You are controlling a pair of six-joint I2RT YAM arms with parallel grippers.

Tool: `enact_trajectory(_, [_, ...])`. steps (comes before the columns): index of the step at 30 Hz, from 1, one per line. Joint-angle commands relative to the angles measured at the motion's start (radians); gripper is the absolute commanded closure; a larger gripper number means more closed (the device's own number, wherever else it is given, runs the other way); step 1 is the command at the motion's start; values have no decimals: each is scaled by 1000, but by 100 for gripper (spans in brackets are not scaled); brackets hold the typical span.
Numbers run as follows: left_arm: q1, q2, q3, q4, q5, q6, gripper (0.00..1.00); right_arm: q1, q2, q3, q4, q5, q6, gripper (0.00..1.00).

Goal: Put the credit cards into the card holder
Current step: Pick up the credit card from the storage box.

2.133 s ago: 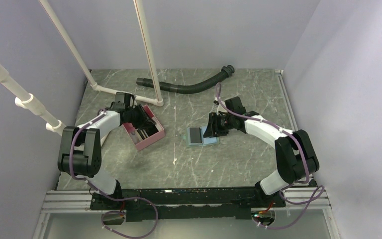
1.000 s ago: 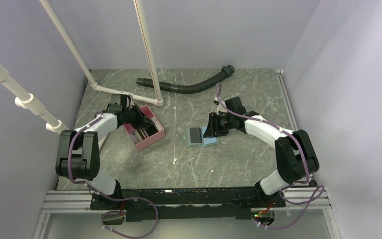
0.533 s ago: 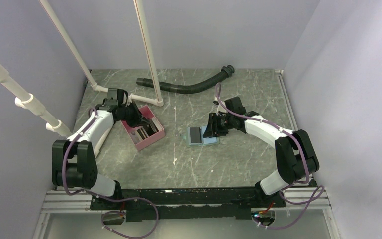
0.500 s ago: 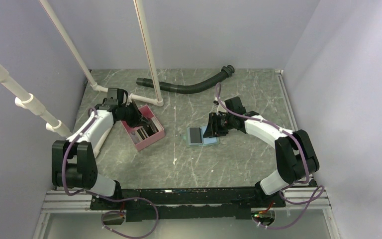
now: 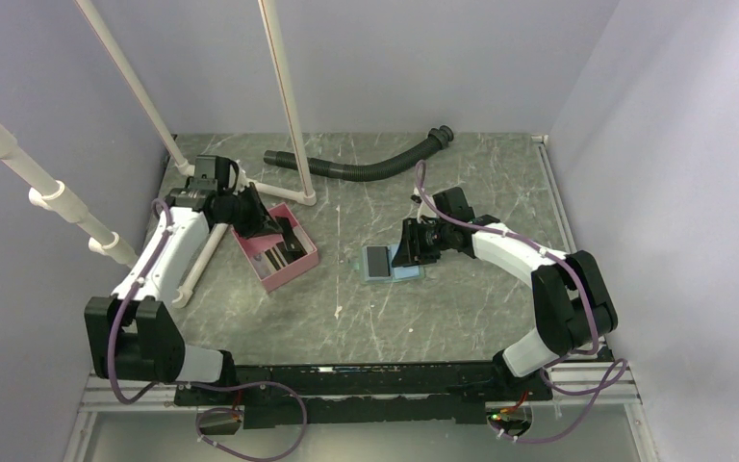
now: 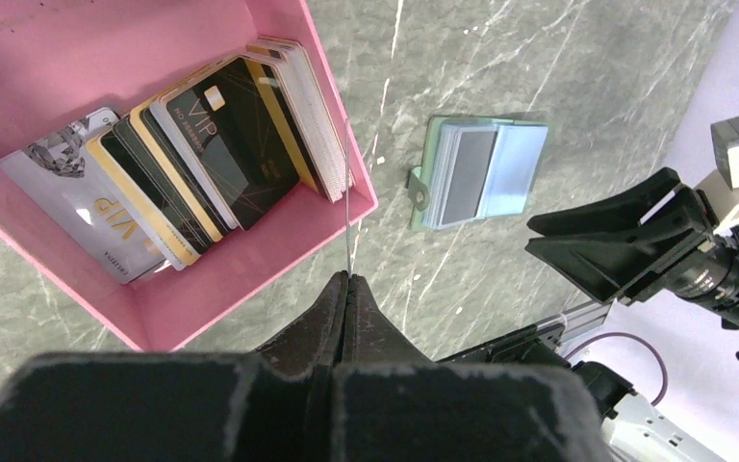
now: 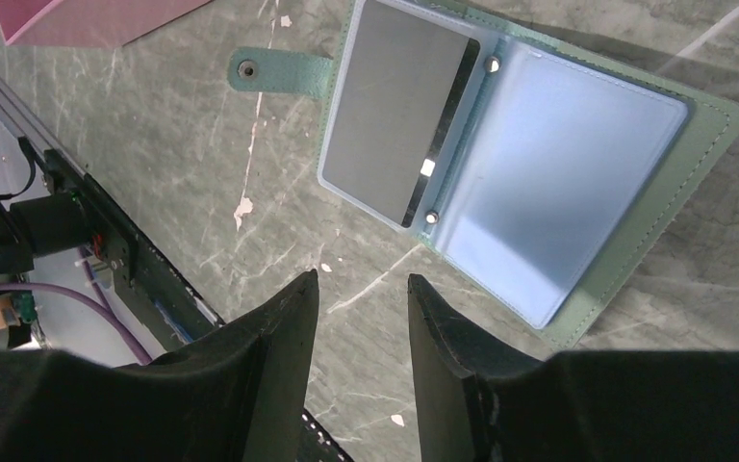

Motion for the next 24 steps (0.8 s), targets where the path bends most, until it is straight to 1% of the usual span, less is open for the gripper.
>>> enact_trajectory(1, [6,-58,53,-82,-6,38,100,15,-2,49,3,-19,-9,58])
enact_trajectory(6, [9,-89,60,-98,-14,38,100,40,15,79,2,-32,-2,58])
enact_trajectory(10, [14,-101,73,-97,61,28,100,61,23,123,33,-108,46,57])
enact_trajectory(13, [15,-112,79,-63,202,5,100,68,9,153,107,-217,134,53])
enact_trajectory(16, [17,-114,72,7,377,-37,100,70,-27,168,219,-304,275,47])
enact_trajectory(20, [17,-129,45,137,558,-138,100,73,-80,172,363,-339,473,41])
enact_trajectory(24, [16,-146,1,289,669,-240,100,74,-119,158,471,-357,615,40])
